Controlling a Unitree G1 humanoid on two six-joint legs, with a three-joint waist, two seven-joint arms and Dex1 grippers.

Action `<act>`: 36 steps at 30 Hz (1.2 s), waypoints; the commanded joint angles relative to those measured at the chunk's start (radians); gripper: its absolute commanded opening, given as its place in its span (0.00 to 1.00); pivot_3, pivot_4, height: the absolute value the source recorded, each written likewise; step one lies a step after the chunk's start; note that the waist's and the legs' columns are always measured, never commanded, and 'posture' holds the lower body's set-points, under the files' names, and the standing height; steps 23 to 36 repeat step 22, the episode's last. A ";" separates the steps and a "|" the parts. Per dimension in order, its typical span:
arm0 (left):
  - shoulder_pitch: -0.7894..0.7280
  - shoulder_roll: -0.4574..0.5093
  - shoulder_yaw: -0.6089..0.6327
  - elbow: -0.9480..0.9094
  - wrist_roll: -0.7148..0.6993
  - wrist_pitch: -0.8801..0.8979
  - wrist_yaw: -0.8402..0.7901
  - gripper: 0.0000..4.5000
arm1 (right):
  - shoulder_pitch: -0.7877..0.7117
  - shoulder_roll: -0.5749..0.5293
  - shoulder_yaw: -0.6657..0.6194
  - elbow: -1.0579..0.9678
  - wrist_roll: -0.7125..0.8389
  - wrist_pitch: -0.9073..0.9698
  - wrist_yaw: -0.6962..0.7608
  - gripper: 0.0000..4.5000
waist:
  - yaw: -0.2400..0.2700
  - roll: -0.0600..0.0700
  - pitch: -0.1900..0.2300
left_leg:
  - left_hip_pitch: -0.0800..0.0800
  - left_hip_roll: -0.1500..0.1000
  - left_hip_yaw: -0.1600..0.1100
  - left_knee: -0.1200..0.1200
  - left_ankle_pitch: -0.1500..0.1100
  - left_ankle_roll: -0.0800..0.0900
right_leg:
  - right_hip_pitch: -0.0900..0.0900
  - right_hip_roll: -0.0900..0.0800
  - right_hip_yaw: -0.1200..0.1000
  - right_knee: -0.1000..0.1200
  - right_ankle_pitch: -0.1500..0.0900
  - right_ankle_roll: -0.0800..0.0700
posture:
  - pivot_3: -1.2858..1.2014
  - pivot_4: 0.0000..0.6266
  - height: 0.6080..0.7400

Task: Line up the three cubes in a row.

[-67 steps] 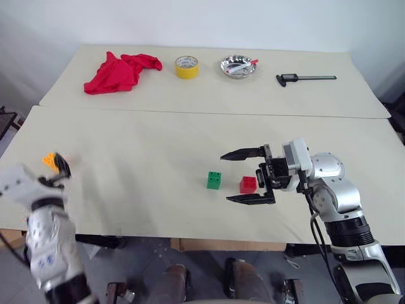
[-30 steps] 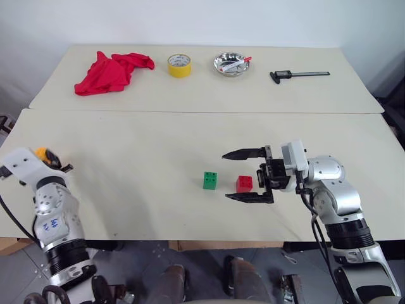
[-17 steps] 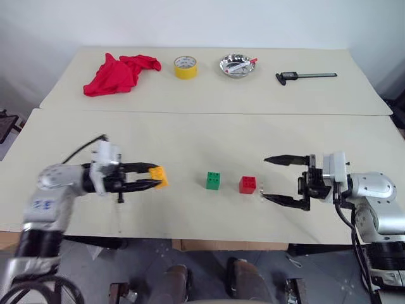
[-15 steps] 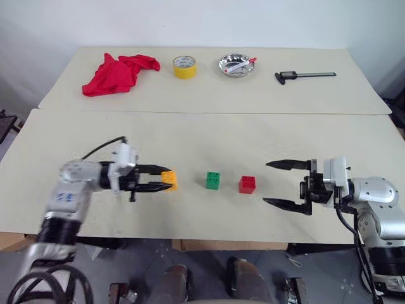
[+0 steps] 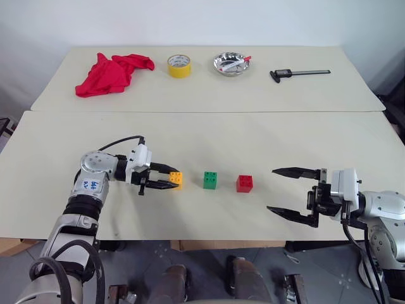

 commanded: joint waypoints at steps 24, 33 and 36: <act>0.441 0.266 0.403 -0.629 -0.169 0.205 0.275 1.00 | -0.256 -0.038 0.061 0.136 0.049 0.063 0.164 1.00 | 0.010 0.000 0.000 | 0.000 0.001 -0.004 0.000 -0.001 -0.001 | 0.002 -0.002 0.000 -0.003 0.000 -0.001 | 0.52 0.24 1.00; 0.441 0.266 0.403 -0.629 -0.169 0.205 0.275 1.00 | -0.256 -0.038 0.061 0.136 0.049 0.063 0.164 1.00 | 0.010 0.000 0.000 | 0.000 0.001 -0.004 0.000 -0.001 -0.001 | 0.002 -0.002 0.000 -0.003 0.000 -0.001 | 0.52 0.24 1.00; 0.441 0.266 0.403 -0.629 -0.169 0.205 0.275 1.00 | -0.256 -0.038 0.061 0.136 0.049 0.063 0.164 1.00 | 0.010 0.000 0.000 | 0.000 0.001 -0.004 0.000 -0.001 -0.001 | 0.002 -0.002 0.000 -0.003 0.000 -0.001 | 0.52 0.24 1.00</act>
